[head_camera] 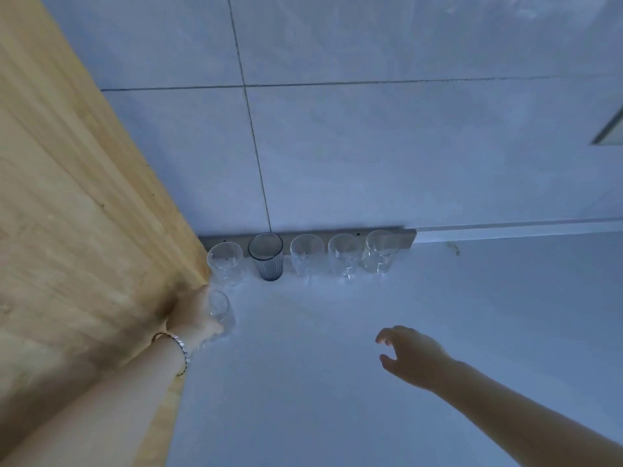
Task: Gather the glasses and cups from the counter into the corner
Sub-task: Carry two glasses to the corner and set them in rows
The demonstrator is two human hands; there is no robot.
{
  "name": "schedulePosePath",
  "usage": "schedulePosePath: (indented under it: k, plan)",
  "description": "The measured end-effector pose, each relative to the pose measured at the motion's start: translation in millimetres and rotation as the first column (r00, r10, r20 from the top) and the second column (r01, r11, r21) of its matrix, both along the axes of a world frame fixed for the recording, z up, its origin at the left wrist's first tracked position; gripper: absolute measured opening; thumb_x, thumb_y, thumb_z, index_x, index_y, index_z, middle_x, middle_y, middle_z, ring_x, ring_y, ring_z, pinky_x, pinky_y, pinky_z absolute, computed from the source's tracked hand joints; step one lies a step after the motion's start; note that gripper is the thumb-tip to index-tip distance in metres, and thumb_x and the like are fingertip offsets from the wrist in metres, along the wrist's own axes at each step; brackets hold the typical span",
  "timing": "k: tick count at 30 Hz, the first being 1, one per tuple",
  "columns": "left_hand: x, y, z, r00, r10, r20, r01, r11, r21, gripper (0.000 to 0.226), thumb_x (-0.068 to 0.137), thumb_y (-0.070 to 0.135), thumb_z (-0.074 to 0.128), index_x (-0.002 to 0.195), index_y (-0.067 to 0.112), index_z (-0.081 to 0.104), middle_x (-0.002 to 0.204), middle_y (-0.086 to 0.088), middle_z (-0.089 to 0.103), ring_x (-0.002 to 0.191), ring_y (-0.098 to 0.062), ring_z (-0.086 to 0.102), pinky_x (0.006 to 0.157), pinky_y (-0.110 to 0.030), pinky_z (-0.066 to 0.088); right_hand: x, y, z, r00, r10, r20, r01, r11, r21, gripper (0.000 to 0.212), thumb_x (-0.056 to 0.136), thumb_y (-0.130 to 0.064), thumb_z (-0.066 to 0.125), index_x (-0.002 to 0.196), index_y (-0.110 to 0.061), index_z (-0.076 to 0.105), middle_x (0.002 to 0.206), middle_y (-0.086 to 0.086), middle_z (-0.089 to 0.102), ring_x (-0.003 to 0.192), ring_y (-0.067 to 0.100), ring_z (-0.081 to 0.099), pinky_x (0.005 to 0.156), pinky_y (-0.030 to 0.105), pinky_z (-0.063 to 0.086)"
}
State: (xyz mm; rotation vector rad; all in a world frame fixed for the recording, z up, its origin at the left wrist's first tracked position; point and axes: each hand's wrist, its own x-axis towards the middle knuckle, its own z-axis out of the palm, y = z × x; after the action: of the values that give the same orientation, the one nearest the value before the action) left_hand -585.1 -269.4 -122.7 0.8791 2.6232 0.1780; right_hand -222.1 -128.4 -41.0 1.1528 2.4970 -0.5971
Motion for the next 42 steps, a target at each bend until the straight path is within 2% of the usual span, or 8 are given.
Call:
schedulePosePath:
  k: [7, 12, 20, 31, 33, 35, 38, 42]
  plan:
    - [70, 3, 65, 0.962, -0.229, -0.150, 0.207, 0.967, -0.147, 0.090, 0.074, 0.048, 0.066, 0.144, 0.011, 0.023, 0.152, -0.016, 0.025, 0.143, -0.035, 0.017, 0.119, -0.040, 0.019, 19, -1, 11, 0.996, -0.070, 0.054, 0.069, 0.997, 0.026, 0.035, 0.094, -0.032, 0.045, 0.128, -0.025, 0.049, 0.130, -0.002, 0.054, 0.120, 0.018, 0.052, 0.099, 0.028, 0.041]
    - [171, 45, 103, 0.866, -0.485, 0.120, 0.499, 0.855, -0.144, 0.031, 0.089, 0.038, 0.049, 0.110, 0.015, 0.051, 0.110, -0.001, 0.053, 0.111, -0.023, 0.055, 0.085, -0.029, 0.043, 64, 11, 23, 0.982, -0.143, 0.127, 0.144, 0.990, -0.001, 0.036, 0.094, -0.033, 0.045, 0.129, -0.024, 0.048, 0.130, -0.001, 0.055, 0.123, 0.018, 0.050, 0.099, 0.029, 0.040]
    - [389, 140, 136, 0.637, -0.740, 0.214, 0.764, 0.643, -0.050, 0.038, 0.088, 0.037, 0.049, 0.120, 0.017, 0.054, 0.128, -0.002, 0.056, 0.121, -0.023, 0.052, 0.097, -0.028, 0.041, 245, 26, 45, 0.881, -0.388, 0.271, 0.416, 0.907, -0.056, 0.045, 0.093, -0.035, 0.048, 0.135, -0.021, 0.044, 0.138, 0.001, 0.049, 0.128, 0.021, 0.047, 0.103, 0.032, 0.039]
    - [720, 241, 129, 0.435, -0.885, 0.167, 0.897, 0.441, 0.000, 0.010, 0.083, 0.028, 0.048, 0.073, 0.025, 0.046, 0.085, 0.000, 0.052, 0.077, -0.024, 0.047, 0.063, -0.026, 0.036, 601, 42, 72, 0.706, -0.636, 0.310, 0.664, 0.748, 0.023, 0.038, 0.096, -0.026, 0.042, 0.129, -0.008, 0.047, 0.123, 0.008, 0.055, 0.106, 0.026, 0.054, 0.085, 0.034, 0.046]
    - [770, 255, 133, 0.412, -0.895, 0.173, 0.907, 0.421, 0.021, 0.007, 0.083, 0.028, 0.049, 0.077, 0.024, 0.048, 0.087, 0.001, 0.054, 0.081, -0.024, 0.052, 0.069, -0.026, 0.040, 658, 40, 70, 0.651, -0.689, 0.318, 0.719, 0.694, 0.034, 0.029, 0.094, -0.023, 0.043, 0.116, -0.006, 0.050, 0.096, 0.003, 0.056, 0.091, 0.025, 0.053, 0.071, 0.032, 0.044]
    - [813, 268, 135, 0.392, -0.902, 0.180, 0.914, 0.404, 0.035, 0.006, 0.085, 0.029, 0.050, 0.084, 0.023, 0.052, 0.096, -0.001, 0.061, 0.096, -0.024, 0.061, 0.082, -0.028, 0.047, 708, 40, 68, 0.589, -0.749, 0.304, 0.770, 0.634, 0.069, 0.028, 0.093, -0.020, 0.043, 0.115, -0.006, 0.053, 0.104, 0.006, 0.059, 0.087, 0.025, 0.053, 0.065, 0.029, 0.039]
    - [864, 289, 135, 0.349, -0.921, 0.175, 0.932, 0.360, 0.037, 0.008, 0.085, 0.031, 0.051, 0.084, 0.023, 0.053, 0.106, -0.002, 0.066, 0.101, -0.024, 0.062, 0.088, -0.031, 0.049, 771, 45, 68, 0.515, -0.808, 0.285, 0.826, 0.557, 0.088, 0.035, 0.094, -0.023, 0.044, 0.126, -0.010, 0.051, 0.130, 0.009, 0.052, 0.110, 0.028, 0.057, 0.084, 0.032, 0.046]
    - [917, 321, 123, 0.311, -0.935, 0.168, 0.949, 0.315, -0.006, 0.009, 0.086, 0.031, 0.050, 0.087, 0.023, 0.053, 0.107, -0.002, 0.065, 0.101, -0.023, 0.062, 0.088, -0.030, 0.049, 841, 63, 61, 0.389, -0.894, 0.220, 0.903, 0.418, 0.103, 0.039, 0.094, -0.027, 0.044, 0.131, -0.013, 0.047, 0.132, 0.008, 0.051, 0.117, 0.027, 0.053, 0.093, 0.034, 0.046]
